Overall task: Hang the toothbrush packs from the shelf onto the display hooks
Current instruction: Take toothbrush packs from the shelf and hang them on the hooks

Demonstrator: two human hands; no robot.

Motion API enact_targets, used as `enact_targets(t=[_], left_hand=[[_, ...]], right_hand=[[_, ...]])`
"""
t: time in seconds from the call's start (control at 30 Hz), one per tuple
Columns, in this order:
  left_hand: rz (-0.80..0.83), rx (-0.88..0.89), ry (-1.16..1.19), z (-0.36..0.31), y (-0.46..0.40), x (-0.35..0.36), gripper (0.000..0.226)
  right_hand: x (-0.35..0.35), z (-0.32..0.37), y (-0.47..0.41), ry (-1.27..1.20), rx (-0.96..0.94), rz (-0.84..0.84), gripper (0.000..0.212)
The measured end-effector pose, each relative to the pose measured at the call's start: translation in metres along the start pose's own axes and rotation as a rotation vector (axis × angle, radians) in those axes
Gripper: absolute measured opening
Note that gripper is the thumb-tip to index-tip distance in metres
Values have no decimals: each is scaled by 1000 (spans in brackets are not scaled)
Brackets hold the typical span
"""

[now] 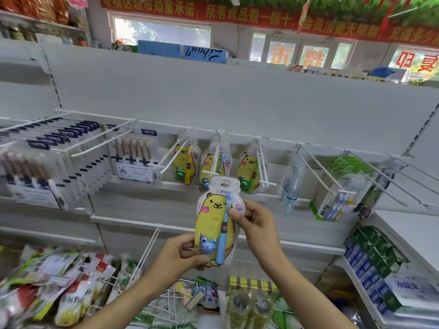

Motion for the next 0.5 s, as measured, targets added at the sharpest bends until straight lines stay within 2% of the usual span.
enact_targets(t=[0.07, 0.17, 0.3, 0.5], left_hand=[[-62, 4, -24, 1, 2, -3, 29], [-116, 6, -45, 0, 4, -8, 27], [-128, -6, -58, 2, 8, -12, 25], [-135, 1, -26, 3, 10, -16, 27]], right_hand=[[3, 3, -2, 35, 3, 17, 16], [9, 6, -7, 80, 11, 61, 14], [16, 14, -13, 115, -6, 50, 39], [23, 22, -22, 127, -18, -43, 29]])
Point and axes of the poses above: each hand's wrist, its own y-axis away from the middle knuckle, its own x-axis out of the palm, z = x × y, the point moved 4 cm from there along -y, towards the middle knuckle, and after that the axes turned 6 degrees about z, right-handed, at the moved point
